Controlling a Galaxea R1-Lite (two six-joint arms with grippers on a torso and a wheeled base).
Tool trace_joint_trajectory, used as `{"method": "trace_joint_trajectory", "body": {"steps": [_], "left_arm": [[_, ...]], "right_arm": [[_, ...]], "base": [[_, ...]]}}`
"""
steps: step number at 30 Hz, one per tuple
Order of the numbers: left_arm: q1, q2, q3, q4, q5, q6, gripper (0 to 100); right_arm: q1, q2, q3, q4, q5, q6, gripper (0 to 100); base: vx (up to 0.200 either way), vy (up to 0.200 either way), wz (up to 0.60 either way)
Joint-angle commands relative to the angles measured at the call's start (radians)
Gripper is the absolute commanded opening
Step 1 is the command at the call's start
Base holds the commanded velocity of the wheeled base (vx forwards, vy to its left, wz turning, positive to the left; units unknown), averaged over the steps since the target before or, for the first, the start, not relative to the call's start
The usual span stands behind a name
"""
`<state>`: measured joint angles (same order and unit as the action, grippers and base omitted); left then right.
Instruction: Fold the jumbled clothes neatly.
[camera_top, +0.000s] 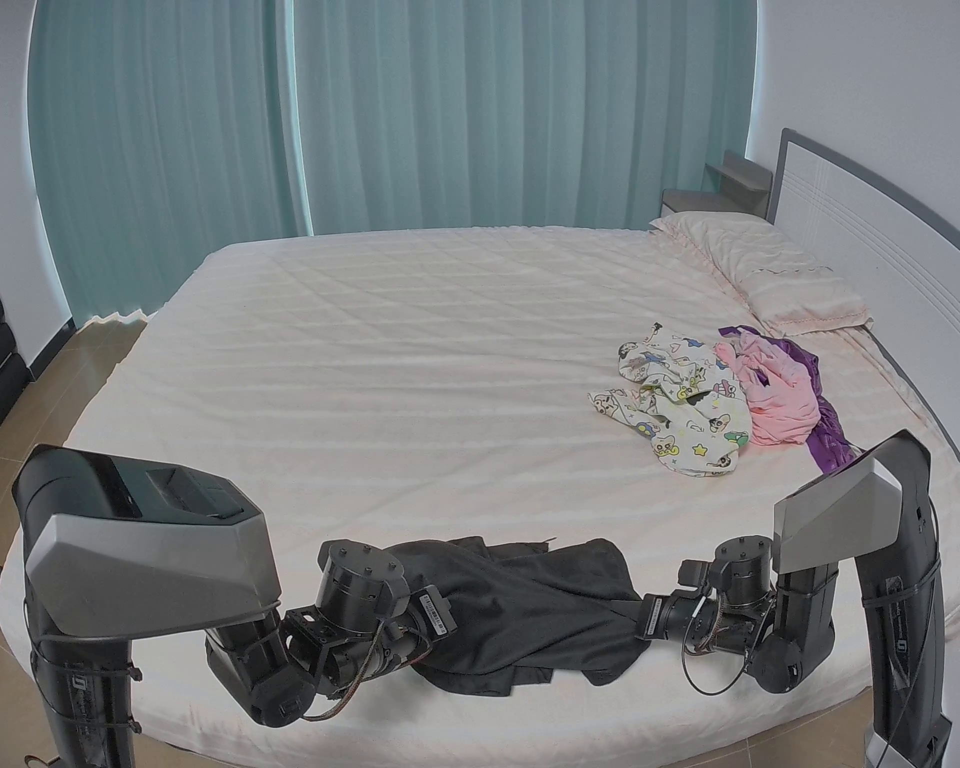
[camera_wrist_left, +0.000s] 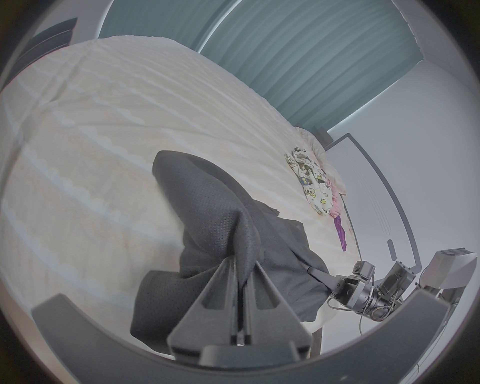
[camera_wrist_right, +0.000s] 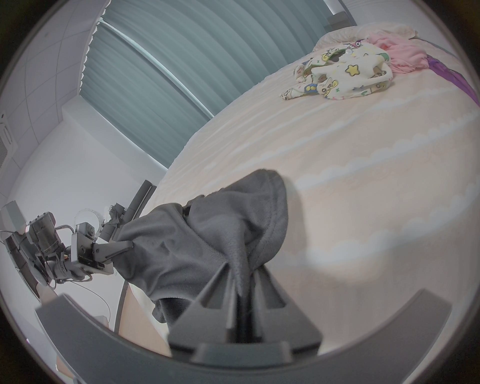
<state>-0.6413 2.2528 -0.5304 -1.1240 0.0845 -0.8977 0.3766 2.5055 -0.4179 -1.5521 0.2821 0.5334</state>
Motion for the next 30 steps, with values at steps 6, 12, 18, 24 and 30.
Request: {"method": "trace_joint_trajectory", "body": {"steps": [6, 12, 18, 24, 30], "left_arm": [[0.008, -0.055, 0.013, 0.000, 0.001, -0.001, 0], [-0.015, -0.229, 0.026, 0.017, -0.002, -0.003, 0], [-0.101, -0.384, -0.074, 0.225, 0.001, 0.000, 0], [-0.136, -0.409, -0.204, 0.389, 0.003, -0.001, 0], [-0.205, -0.415, -0.284, 0.400, 0.047, 0.000, 0]], "right_arm": [[-0.021, 0.013, -0.009, -0.017, 0.023, -0.041, 100], [-0.104, -0.062, -0.016, -0.016, 0.029, 0.077, 100], [-0.104, -0.067, -0.018, -0.017, 0.026, 0.109, 100], [-0.128, -0.082, -0.024, -0.019, 0.025, 0.114, 100], [-0.182, -0.097, -0.064, -0.017, 0.026, 0.155, 100]], "base": [[0.000, -0.200, 0.00], [0.000, -0.200, 0.00], [0.000, -0.200, 0.00], [0.000, -0.067, 0.00], [0.000, 0.000, 0.00]]}}
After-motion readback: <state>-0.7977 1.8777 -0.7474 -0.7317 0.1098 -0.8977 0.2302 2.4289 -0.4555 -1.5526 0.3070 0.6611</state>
